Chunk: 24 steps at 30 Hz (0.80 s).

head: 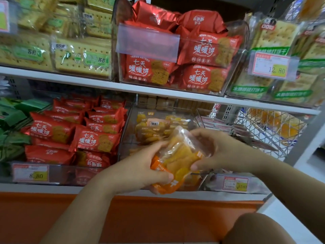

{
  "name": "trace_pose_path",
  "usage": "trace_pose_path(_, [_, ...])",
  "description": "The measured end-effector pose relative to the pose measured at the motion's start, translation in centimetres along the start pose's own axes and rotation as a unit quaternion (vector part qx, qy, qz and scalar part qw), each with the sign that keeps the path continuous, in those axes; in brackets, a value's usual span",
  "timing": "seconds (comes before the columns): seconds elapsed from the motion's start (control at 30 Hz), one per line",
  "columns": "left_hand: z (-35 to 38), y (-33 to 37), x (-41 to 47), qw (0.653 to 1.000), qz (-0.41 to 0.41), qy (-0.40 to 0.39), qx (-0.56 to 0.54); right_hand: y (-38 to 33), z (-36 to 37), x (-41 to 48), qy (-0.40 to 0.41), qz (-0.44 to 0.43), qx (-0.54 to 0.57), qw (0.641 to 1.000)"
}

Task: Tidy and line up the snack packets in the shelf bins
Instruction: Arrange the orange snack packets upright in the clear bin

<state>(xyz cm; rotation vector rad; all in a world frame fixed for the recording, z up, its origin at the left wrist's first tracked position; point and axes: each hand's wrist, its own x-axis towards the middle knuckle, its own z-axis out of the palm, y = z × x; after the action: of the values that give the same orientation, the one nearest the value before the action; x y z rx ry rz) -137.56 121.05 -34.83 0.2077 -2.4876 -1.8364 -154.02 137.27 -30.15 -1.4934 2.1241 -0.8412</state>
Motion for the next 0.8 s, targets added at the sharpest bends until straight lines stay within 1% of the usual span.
trace_pose_path(0.03, [-0.2, 0.0, -0.3, 1.0, -0.002, 0.001, 0.016, 0.3, 0.4, 0.1, -0.019, -0.003, 0.01, 1.0])
trace_pose_path(0.13, [-0.8, -0.2, -0.8, 0.999, -0.009, 0.038, 0.037, 0.3, 1.3, 0.5, -0.026, -0.023, 0.033, 0.999])
trace_pose_path(0.23, [-1.0, -0.7, -0.6, 0.994, 0.012, 0.082, 0.069, 0.4, 2.2, 1.5, -0.038, -0.063, 0.085, 0.994])
trace_pose_path(0.33, [-1.1, -1.0, 0.2, 0.98, 0.038, 0.148, 0.13, 0.9, 2.8, 3.0, -0.037, -0.09, 0.117, 0.988])
trace_pose_path(0.4, [-1.3, -1.2, 0.7, 0.966, 0.066, 0.191, 0.16, 1.3, 2.9, 3.8, -0.021, -0.098, 0.168, 0.981])
trace_pose_path(0.47, [-1.5, -1.2, 1.1, 0.959, 0.092, 0.225, 0.148, 1.5, 2.6, 4.6, -0.013, -0.123, 0.207, 0.97])
trace_pose_path(0.53, [-1.7, -1.1, 1.4, 0.957, 0.1, 0.247, 0.113, 1.5, 2.1, 5.0, -0.022, -0.144, 0.222, 0.964])
trace_pose_path(0.6, [-1.5, -0.9, 1.8, 0.954, 0.102, 0.262, 0.107, 1.7, 1.6, 5.3, -0.025, -0.149, 0.232, 0.961])
trace_pose_path(0.67, [-0.8, -0.8, 2.7, 0.945, 0.114, 0.281, 0.12, 2.2, 1.4, 5.4, 0.007, -0.146, 0.247, 0.958])
trace_pose_path(0.73, [-0.5, -0.6, 4.0, 0.936, 0.127, 0.299, 0.132, 3.0, 1.1, 5.3, 0.061, -0.144, 0.27, 0.95])
trace_pose_path(0.8, [-0.9, -0.8, 5.8, 0.939, 0.125, 0.299, 0.118, 4.0, 0.9, 5.1, 0.121, -0.131, 0.284, 0.942])
